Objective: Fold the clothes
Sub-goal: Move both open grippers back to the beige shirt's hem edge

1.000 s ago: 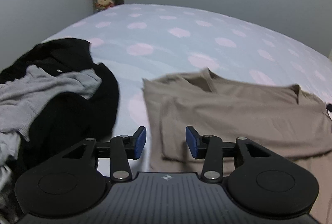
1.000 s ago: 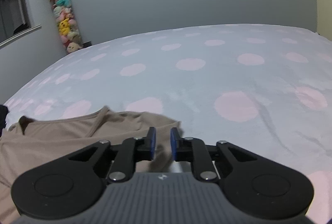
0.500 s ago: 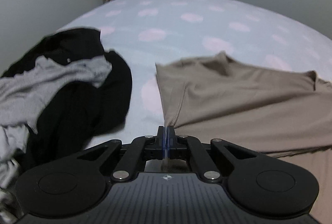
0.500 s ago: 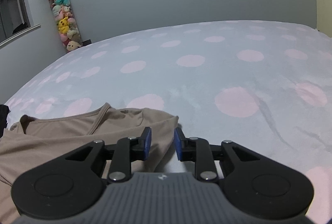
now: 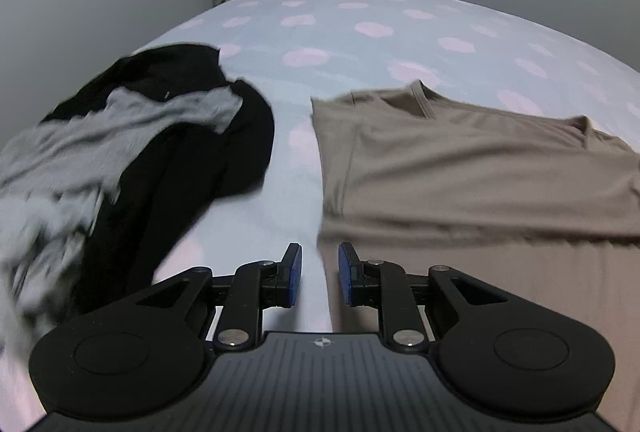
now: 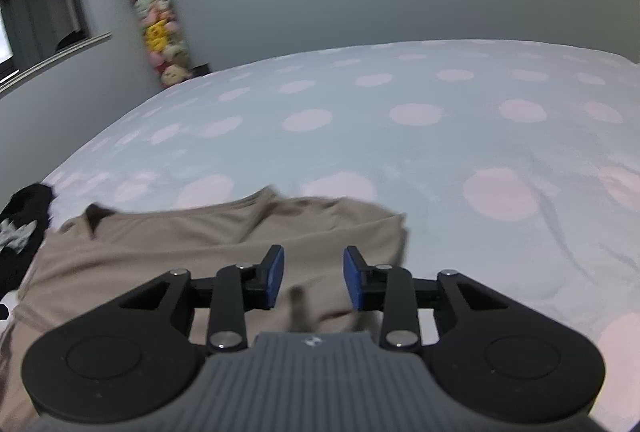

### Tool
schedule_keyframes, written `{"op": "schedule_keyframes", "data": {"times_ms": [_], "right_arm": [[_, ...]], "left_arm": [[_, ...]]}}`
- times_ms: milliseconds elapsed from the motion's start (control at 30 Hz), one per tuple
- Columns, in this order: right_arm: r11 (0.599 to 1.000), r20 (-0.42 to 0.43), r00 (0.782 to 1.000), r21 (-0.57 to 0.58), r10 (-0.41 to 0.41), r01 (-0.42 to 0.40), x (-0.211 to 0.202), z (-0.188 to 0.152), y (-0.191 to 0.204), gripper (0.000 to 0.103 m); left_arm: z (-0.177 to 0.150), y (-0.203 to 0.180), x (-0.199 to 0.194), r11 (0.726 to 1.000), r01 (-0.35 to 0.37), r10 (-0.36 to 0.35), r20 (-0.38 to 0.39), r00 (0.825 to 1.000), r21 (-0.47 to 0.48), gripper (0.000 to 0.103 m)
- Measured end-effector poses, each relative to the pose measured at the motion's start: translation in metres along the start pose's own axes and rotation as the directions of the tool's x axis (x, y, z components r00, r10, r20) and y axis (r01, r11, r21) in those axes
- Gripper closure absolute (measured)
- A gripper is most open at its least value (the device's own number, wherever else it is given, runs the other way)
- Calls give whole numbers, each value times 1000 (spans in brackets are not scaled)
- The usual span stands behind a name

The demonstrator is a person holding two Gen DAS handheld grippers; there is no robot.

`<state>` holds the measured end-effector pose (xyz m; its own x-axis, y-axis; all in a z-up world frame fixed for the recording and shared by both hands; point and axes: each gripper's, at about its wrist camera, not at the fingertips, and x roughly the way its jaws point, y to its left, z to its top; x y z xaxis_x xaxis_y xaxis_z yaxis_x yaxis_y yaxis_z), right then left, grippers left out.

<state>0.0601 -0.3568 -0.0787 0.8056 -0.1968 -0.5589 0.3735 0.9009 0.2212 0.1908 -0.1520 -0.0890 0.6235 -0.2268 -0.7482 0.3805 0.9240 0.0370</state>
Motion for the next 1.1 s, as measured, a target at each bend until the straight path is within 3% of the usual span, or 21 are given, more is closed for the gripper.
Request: {"op": "schedule_keyframes", "data": {"times_ms": [200, 433, 533, 600, 800, 1100], "right_arm": [[993, -113, 991, -82, 73, -83, -14, -24, 35, 60], [967, -202, 965, -157, 167, -201, -57, -48, 88, 58], [963, -237, 952, -140, 194, -231, -82, -67, 101, 49], [964, -269, 942, -117, 202, -240, -100, -83, 105, 49], [974, -358, 919, -87, 167, -211, -143, -121, 100, 49], [950, -431, 887, -170, 166, -261, -196, -148, 117, 46]], "left_arm": [[-47, -10, -47, 998, 43, -41, -48, 998, 51, 82], [-72, -20, -90, 980, 164, -161, -35, 986, 116, 73], [-80, -24, -106, 966, 200, -199, -21, 980, 165, 70], [-84, -25, -116, 956, 221, -222, -13, 975, 194, 63], [-102, -21, -142, 926, 282, -291, -4, 957, 252, 63], [-133, -19, -171, 866, 344, -351, -49, 935, 362, 62]]}}
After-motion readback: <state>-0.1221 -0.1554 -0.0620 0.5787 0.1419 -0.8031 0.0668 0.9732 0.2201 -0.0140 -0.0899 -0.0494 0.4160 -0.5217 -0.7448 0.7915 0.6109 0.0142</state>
